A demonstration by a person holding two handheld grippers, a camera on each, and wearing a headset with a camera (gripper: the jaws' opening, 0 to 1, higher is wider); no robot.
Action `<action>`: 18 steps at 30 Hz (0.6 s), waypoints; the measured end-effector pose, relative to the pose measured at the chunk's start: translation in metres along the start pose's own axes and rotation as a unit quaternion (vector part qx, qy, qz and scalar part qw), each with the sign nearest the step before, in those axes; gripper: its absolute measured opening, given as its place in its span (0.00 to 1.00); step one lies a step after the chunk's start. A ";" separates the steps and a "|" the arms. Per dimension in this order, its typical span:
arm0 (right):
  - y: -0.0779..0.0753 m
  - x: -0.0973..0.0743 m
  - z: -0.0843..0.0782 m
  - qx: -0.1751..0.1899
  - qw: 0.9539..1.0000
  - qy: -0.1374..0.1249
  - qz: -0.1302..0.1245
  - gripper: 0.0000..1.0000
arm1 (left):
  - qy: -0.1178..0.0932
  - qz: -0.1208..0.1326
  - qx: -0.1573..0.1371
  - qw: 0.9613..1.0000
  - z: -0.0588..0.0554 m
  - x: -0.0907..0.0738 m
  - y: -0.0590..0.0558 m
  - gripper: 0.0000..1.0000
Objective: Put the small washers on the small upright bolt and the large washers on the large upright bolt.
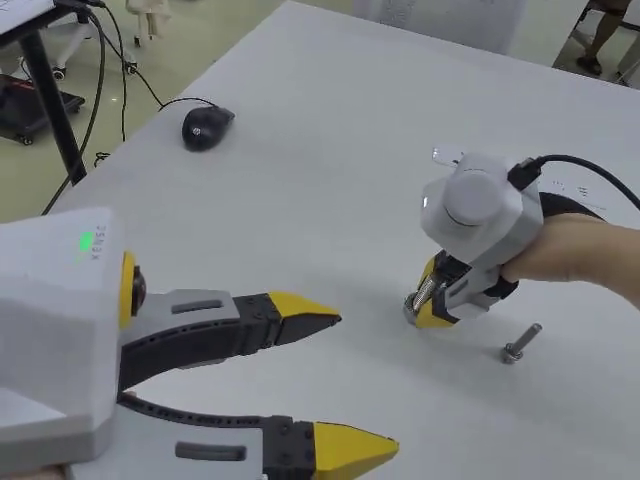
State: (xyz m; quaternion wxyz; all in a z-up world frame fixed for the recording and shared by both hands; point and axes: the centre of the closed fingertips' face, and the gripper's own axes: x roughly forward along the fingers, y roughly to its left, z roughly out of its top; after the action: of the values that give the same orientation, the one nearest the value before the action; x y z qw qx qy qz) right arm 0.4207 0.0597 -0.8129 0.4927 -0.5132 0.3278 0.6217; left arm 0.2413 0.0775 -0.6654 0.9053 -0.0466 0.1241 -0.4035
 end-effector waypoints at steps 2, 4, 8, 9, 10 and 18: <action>0.002 -0.001 0.000 0.000 1.000 -0.006 -0.001 0.27 | 0.003 0.000 0.003 1.000 -0.001 0.000 -0.001 0.50; 0.002 -0.001 0.000 0.000 1.000 -0.014 -0.010 0.30 | 0.005 0.000 0.005 1.000 -0.001 0.001 -0.001 0.50; 0.004 -0.005 0.000 0.012 0.999 -0.027 -0.015 0.31 | 0.005 -0.004 0.006 1.000 -0.001 0.002 -0.005 0.50; 0.003 -0.008 -0.001 0.013 0.999 -0.031 -0.021 0.31 | 0.005 -0.004 0.007 1.000 -0.001 0.002 -0.005 0.50; 0.004 -0.011 -0.002 0.017 0.999 -0.036 -0.023 0.31 | 0.005 -0.004 0.008 1.000 0.000 0.002 -0.005 0.50; 0.015 -0.041 -0.007 0.036 0.996 -0.067 -0.056 0.30 | 0.009 -0.009 0.017 1.000 0.002 0.001 -0.010 0.50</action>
State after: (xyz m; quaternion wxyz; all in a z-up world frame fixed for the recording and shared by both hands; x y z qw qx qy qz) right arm 0.4081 0.0375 -0.7771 0.5654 -0.4698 0.2872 0.6141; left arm 0.2356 0.0705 -0.6617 0.9011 -0.0290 0.1250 -0.4141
